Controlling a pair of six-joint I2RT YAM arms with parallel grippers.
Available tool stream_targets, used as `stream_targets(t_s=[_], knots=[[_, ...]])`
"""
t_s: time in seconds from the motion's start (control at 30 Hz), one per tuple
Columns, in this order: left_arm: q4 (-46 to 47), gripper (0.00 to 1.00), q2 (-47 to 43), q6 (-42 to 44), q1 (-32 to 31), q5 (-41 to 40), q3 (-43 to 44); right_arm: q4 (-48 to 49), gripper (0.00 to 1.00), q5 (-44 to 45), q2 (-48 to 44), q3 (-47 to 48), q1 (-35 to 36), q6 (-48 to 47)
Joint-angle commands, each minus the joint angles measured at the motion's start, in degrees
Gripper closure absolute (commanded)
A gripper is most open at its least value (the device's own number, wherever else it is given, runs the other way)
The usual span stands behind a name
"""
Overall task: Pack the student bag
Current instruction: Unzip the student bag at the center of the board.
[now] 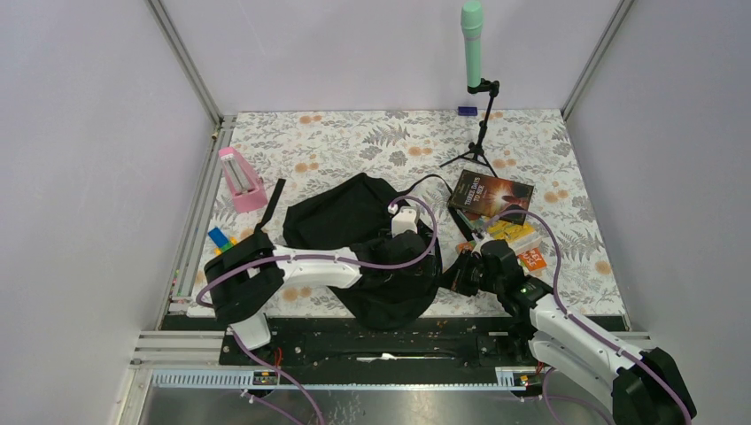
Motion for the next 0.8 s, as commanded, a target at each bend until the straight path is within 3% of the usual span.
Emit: stream_targets(t_s=[0.0,0.6,0.77], knots=[[4.0,0.09,-3.0,-0.9,0.3,-1.8,-1.0,-1.7,1.00,0.3,-0.4,0.1,0.3,-0.8],[0.1,0.09,4.7,1.1,-0.1,0.3,6.4,-2.3,1.00,0.5,-1.1,0.2,0.3,-1.0],[-1.2,0.19,5.2,1.1,0.0,-0.3,6.6,-2.7,1.00,0.8,-1.7,0.1,0.2,-0.9]])
